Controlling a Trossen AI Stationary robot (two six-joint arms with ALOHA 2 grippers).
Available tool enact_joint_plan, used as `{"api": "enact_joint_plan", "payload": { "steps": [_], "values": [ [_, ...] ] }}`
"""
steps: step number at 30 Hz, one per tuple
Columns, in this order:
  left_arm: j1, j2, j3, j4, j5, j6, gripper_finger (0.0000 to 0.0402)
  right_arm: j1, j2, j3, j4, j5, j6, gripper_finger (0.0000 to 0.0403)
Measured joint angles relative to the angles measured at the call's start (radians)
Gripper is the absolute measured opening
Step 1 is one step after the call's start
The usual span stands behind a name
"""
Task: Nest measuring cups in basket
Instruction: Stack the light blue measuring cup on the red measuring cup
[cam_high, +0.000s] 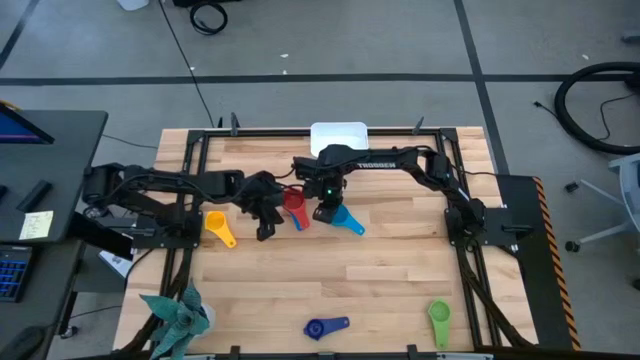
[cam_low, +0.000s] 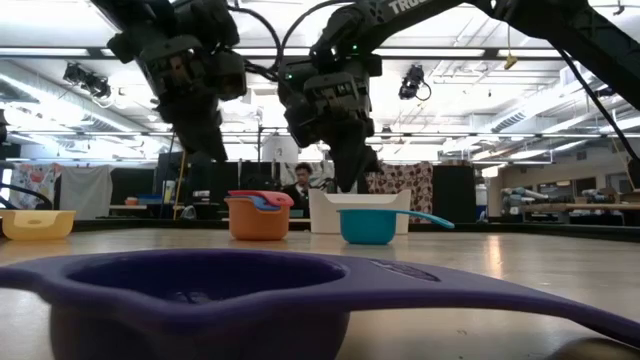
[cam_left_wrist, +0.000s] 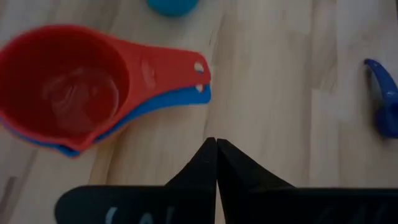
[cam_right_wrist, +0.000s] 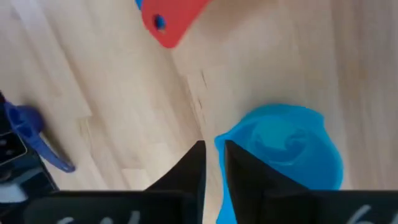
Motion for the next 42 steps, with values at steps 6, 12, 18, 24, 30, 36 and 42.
{"api": "enact_joint_plan", "payload": {
  "steps": [6, 12, 18, 24, 30, 36, 42],
  "values": [
    [0.001, -0.036, 0.000, 0.002, -0.020, -0.001, 0.0006, -0.014, 0.000, 0.006, 0.040, 0.211, -0.080, 0.0099],
    [0.001, -0.035, 0.000, -0.020, -0.022, -0.001, 0.0006, -0.028, 0.000, 0.005, 0.020, 0.277, -0.156, 0.0118],
    [0.001, -0.035, 0.000, -0.027, -0.021, -0.018, 0.0006, -0.030, 0.001, 0.004, 0.009, 0.302, -0.224, 0.0122],
    [0.001, -0.035, 0.000, -0.028, -0.021, -0.027, 0.0006, -0.031, 0.002, 0.003, -0.014, 0.301, -0.286, 0.0122],
    [0.001, -0.035, 0.000, -0.030, -0.021, -0.031, 0.0006, -0.031, 0.002, 0.003, -0.014, 0.301, -0.315, 0.0122],
    [0.000, -0.035, 0.000, -0.030, -0.021, -0.034, 0.0006, -0.030, 0.003, -0.008, -0.014, 0.268, -0.320, 0.0121],
    [0.000, -0.035, 0.001, -0.031, -0.021, -0.045, 0.0006, -0.030, 0.003, -0.097, 0.002, 0.277, -0.323, 0.0119]
  ]
}}
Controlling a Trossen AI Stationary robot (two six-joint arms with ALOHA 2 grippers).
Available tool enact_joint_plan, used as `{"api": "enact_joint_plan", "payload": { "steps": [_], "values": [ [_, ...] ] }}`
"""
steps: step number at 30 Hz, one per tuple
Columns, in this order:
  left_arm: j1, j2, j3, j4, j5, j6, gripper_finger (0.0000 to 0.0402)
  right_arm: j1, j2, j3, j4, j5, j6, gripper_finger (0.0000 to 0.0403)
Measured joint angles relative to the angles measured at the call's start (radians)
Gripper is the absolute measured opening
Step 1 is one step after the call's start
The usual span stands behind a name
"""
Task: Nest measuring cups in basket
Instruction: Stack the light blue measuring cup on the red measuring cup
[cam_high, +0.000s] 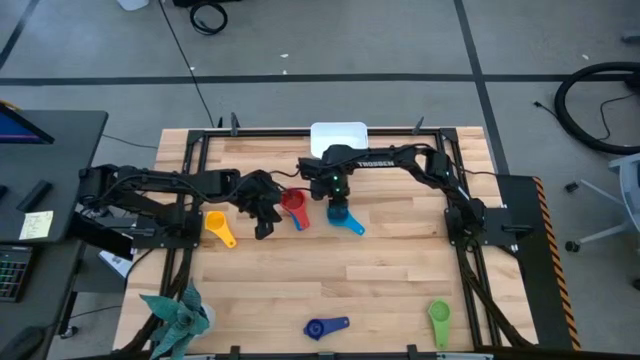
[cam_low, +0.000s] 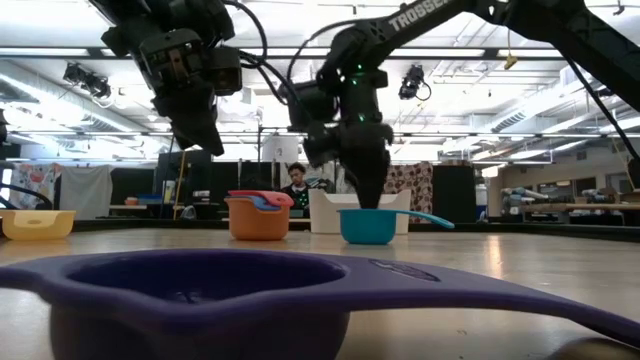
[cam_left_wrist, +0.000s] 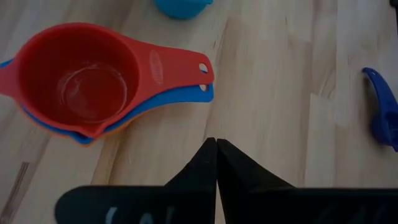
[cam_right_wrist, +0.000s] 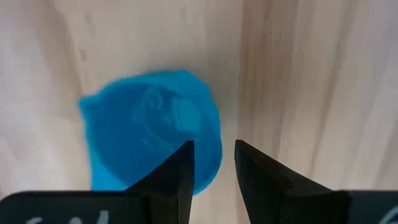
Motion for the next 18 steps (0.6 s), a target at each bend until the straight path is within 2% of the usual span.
{"api": "enact_joint_plan", "payload": {
  "steps": [6, 9, 12, 18],
  "values": [
    [0.000, 0.000, 0.001, 0.004, 0.000, 0.000, 0.0006, 0.000, -0.001, -0.110, 0.093, 0.025, 0.008, 0.0112],
    [0.000, 0.000, 0.001, 0.004, 0.000, 0.000, 0.0006, 0.000, -0.006, -0.132, 0.107, 0.022, 0.012, 0.0079],
    [0.001, 0.000, 0.001, 0.004, 0.000, 0.000, 0.0006, -0.002, -0.005, -0.121, 0.104, 0.005, 0.049, 0.0022],
    [0.001, -0.005, 0.001, -0.007, -0.001, -0.021, 0.0006, 0.002, 0.005, -0.039, 0.074, -0.006, 0.148, 0.0014]
  ]
}}
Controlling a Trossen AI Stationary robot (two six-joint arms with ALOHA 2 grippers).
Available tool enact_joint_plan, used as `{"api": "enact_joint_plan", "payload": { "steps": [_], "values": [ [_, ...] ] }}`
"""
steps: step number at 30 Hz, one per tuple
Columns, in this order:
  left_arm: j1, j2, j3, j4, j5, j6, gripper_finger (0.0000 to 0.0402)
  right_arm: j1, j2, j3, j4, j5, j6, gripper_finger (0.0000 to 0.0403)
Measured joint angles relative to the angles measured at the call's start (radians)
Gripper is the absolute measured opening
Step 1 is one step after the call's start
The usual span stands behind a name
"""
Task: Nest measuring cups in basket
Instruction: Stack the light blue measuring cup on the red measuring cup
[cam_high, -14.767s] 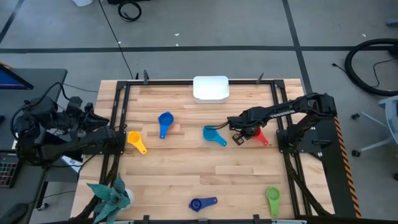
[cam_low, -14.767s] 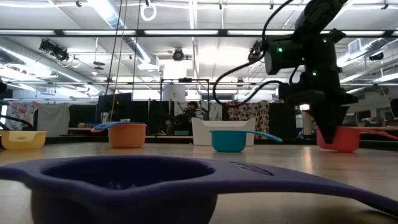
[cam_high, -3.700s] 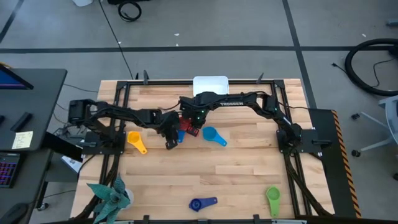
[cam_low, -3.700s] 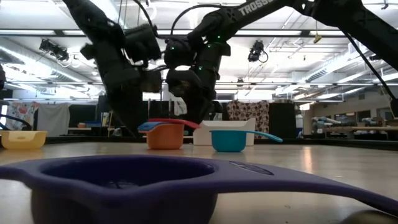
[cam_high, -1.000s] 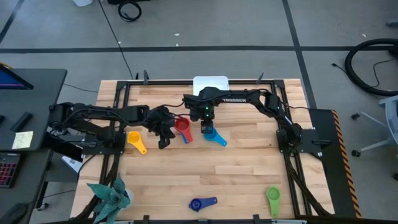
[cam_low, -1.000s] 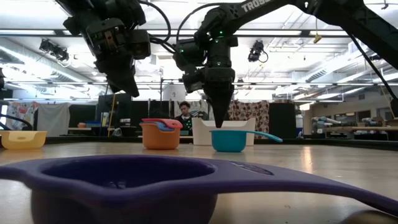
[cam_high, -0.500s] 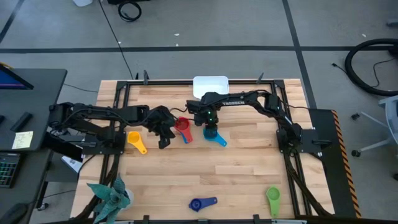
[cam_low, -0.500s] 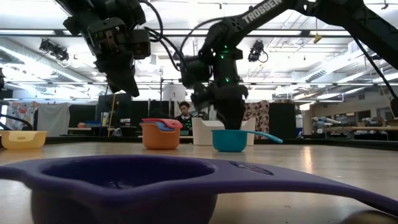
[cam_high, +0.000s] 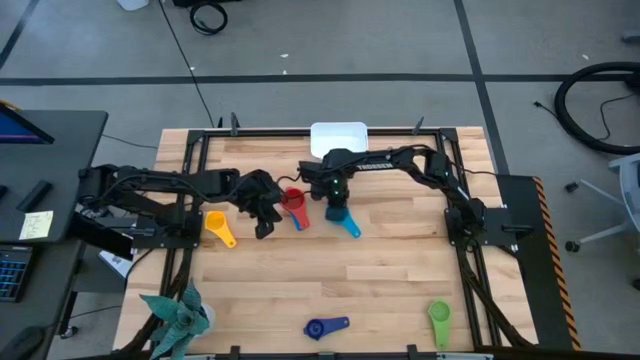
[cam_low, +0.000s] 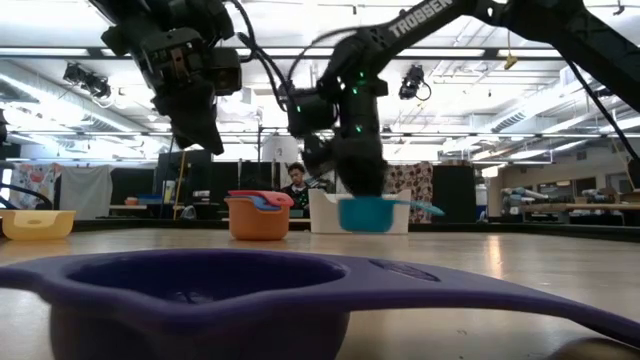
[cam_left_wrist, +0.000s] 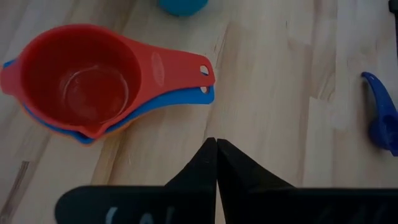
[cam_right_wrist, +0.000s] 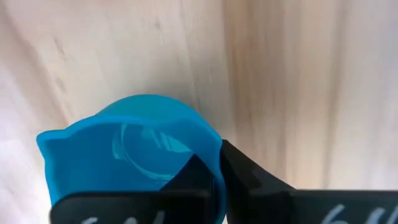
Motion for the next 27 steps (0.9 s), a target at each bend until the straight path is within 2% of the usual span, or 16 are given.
{"api": "enact_joint_plan", "payload": {
  "steps": [6, 14, 21, 27],
  "values": [
    [-0.001, -0.068, 0.000, -0.077, 0.001, -0.041, 0.0006, 0.024, 0.000, 0.183, -0.127, 0.105, 0.086, 0.0014],
    [0.000, -0.249, 0.000, -0.184, -0.065, -0.046, 0.0006, 0.032, -0.003, 0.396, -0.126, 0.059, 0.269, 0.0013],
    [0.002, -0.377, 0.000, -0.238, -0.136, -0.043, 0.0006, 0.056, -0.004, 0.415, 0.011, 0.018, 0.292, 0.0013],
    [0.002, -0.398, 0.000, -0.291, -0.148, -0.045, 0.0006, 0.056, -0.004, 0.415, 0.054, 0.053, 0.307, 0.0013]
  ]
}}
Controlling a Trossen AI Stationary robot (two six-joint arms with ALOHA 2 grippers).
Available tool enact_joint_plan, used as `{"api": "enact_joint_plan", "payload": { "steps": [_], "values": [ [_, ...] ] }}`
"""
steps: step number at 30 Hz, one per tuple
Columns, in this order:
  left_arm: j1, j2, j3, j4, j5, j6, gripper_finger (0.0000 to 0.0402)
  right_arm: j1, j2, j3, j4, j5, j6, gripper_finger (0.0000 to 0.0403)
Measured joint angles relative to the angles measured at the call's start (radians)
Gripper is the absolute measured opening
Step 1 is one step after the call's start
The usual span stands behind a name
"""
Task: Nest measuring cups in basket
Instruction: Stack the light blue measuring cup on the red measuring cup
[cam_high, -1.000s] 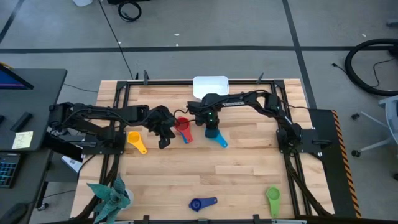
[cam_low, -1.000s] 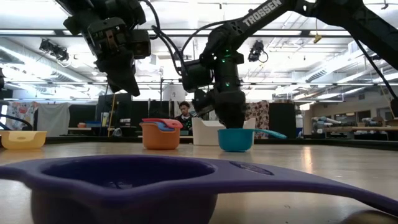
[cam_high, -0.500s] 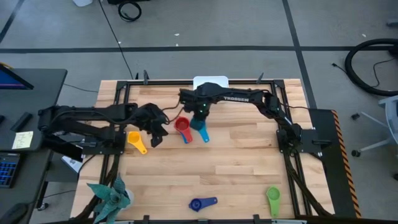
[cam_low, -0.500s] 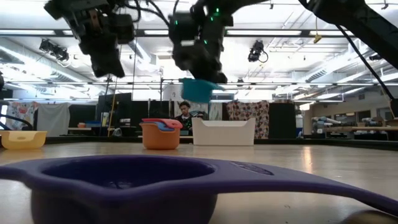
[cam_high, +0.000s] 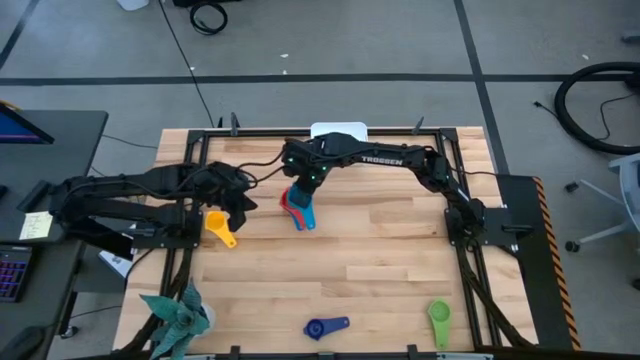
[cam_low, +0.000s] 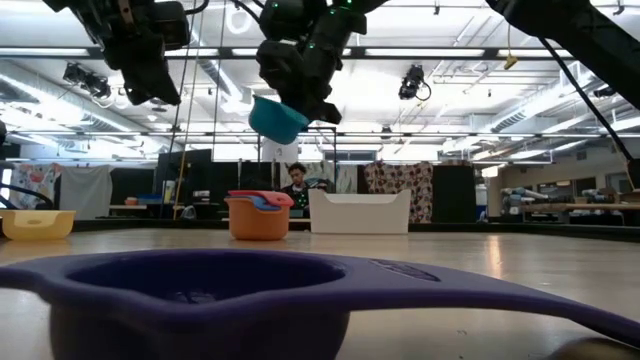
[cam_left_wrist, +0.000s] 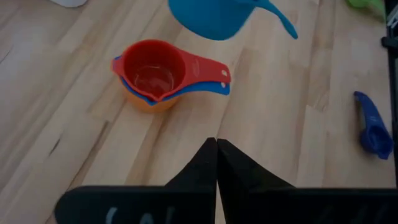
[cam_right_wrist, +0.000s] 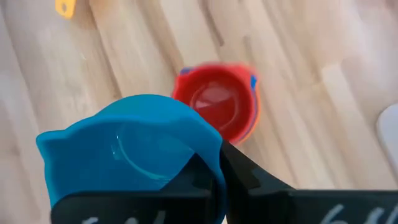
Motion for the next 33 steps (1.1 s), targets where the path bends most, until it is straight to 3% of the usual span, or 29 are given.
{"api": "enact_joint_plan", "payload": {
  "steps": [23, 33],
  "values": [
    [0.000, 0.001, 0.000, -0.004, -0.015, -0.048, 0.0006, -0.059, -0.001, -0.139, 0.196, -0.071, -0.058, 0.0013],
    [0.000, 0.001, -0.001, 0.003, -0.017, -0.073, 0.0006, -0.067, 0.082, -0.133, 0.209, -0.134, -0.090, 0.0013]
  ]
}}
